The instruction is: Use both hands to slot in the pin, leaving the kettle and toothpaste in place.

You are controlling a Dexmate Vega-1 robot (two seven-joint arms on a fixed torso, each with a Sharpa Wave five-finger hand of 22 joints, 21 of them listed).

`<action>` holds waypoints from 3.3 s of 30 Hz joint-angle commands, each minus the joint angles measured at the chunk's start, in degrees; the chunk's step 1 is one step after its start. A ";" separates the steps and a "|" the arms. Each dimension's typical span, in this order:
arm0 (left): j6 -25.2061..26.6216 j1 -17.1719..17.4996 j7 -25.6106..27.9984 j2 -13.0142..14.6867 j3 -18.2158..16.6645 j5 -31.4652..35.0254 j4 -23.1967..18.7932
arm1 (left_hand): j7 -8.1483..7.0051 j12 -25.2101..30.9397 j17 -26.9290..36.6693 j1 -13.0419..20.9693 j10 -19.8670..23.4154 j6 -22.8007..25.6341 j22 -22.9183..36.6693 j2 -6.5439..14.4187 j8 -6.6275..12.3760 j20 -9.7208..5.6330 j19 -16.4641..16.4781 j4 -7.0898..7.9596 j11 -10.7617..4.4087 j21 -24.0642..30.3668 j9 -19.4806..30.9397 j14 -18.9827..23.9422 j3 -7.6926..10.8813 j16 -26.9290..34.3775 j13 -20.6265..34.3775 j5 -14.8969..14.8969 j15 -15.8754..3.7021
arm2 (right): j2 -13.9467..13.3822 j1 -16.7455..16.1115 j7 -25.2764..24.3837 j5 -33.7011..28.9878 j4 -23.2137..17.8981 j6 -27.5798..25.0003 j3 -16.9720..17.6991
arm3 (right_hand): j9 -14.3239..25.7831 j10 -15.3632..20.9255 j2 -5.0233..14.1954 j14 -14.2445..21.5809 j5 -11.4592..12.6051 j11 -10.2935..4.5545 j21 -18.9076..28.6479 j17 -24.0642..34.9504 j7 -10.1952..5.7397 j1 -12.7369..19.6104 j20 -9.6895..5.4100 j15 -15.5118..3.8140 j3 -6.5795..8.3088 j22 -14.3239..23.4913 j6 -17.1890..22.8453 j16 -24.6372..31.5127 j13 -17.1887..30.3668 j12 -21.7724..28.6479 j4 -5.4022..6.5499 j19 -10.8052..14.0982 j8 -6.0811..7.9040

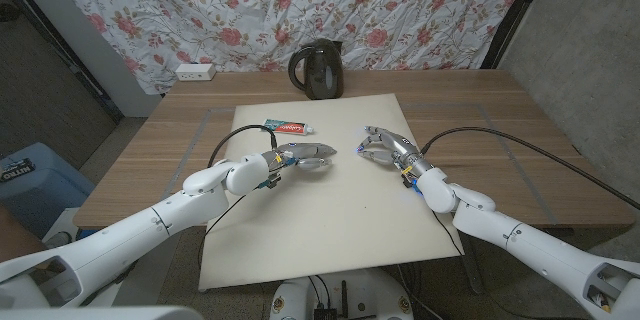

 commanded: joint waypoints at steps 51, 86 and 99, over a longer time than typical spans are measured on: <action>-2.17 1.24 3.20 0.98 -0.80 0.99 0.62 | -0.20 0.15 0.45 0.66 0.49 0.69 0.24 5.39 -0.15 -5.82 0.98 0.13 -0.56 0.30 0.25 0.74 0.98 0.20 0.30 -0.24 -4.12 | -1.92 2.04 7.77 0.83 -0.32 5.98 0.33 | -1.96 -10.03 -4.67 -6.33 2.83 2.83 -0.33 0.20 0.20 -4.19 3.31 4.67 -3.08 0.10 -15.82 -3.21 0.49 -0.49 1.60 -6.08 -8.73; -5.75 6.24 14.77 2.24 -5.31 1.16 0.56 | -1.14 -0.61 0.59 0.85 -2.74 -2.12 0.25 5.55 -0.79 -6.09 0.88 -0.03 -0.72 0.26 0.22 -1.13 0.27 0.06 0.29 -0.40 -4.33 | -1.66 1.91 9.02 -1.28 -4.27 0.60 0.14 | -2.09 -12.28 -4.71 -7.83 3.83 3.46 -0.05 0.45 0.15 -6.77 3.95 5.69 -3.70 0.10 -22.87 -3.51 0.52 -0.09 2.25 -7.56 -12.69; -8.35 7.37 17.84 2.32 -7.07 -0.72 1.56 | -1.11 -0.26 0.60 0.79 -2.30 -2.14 0.24 5.41 -0.62 -6.06 1.20 0.07 -0.82 0.37 0.21 -0.94 0.19 0.23 0.28 -0.38 -4.32 | -2.58 0.38 8.69 -1.88 -8.18 -1.80 0.71 | -2.16 -12.35 -4.82 -8.08 3.74 3.70 -0.08 0.51 0.24 -7.79 4.14 5.84 -3.99 0.11 -24.96 -3.52 0.52 0.05 2.45 -8.00 -13.91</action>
